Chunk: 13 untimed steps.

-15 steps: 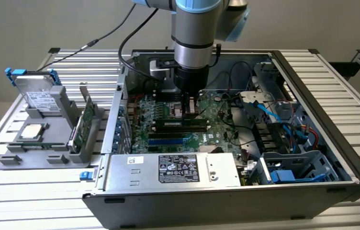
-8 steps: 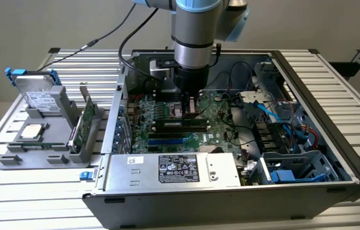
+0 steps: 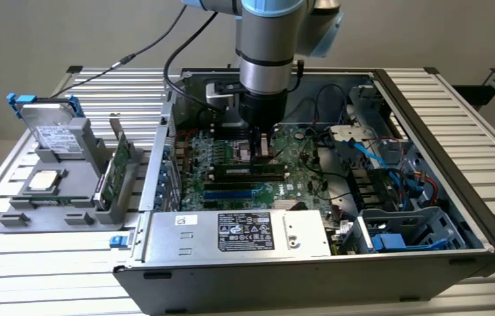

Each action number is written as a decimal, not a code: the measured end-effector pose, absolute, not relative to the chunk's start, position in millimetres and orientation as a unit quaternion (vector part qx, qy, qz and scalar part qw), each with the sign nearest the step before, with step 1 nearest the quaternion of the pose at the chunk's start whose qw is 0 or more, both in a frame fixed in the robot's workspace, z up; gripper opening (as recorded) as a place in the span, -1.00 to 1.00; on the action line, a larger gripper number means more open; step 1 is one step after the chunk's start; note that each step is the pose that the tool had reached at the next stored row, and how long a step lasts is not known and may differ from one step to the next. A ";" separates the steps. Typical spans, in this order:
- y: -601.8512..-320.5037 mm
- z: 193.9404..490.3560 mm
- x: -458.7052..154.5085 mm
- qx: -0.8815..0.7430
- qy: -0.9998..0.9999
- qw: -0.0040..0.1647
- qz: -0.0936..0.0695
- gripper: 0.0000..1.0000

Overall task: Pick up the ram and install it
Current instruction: 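Insert the ram into the slot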

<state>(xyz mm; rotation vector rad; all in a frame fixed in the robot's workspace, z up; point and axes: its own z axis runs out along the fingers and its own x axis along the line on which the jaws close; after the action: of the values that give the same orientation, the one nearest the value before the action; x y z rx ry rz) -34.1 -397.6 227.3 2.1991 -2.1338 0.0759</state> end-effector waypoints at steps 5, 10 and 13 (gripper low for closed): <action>-397.5 226.4 -34.2 0.717 -0.696 0.039 0.025 -0.73; -396.8 226.2 -34.2 0.717 -0.696 0.039 0.025 -0.73; -396.5 226.0 -34.5 0.717 -0.696 0.039 0.025 -0.73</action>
<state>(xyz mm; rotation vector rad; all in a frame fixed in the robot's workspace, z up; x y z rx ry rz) -34.5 -396.5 226.0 2.1982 -2.1328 0.0777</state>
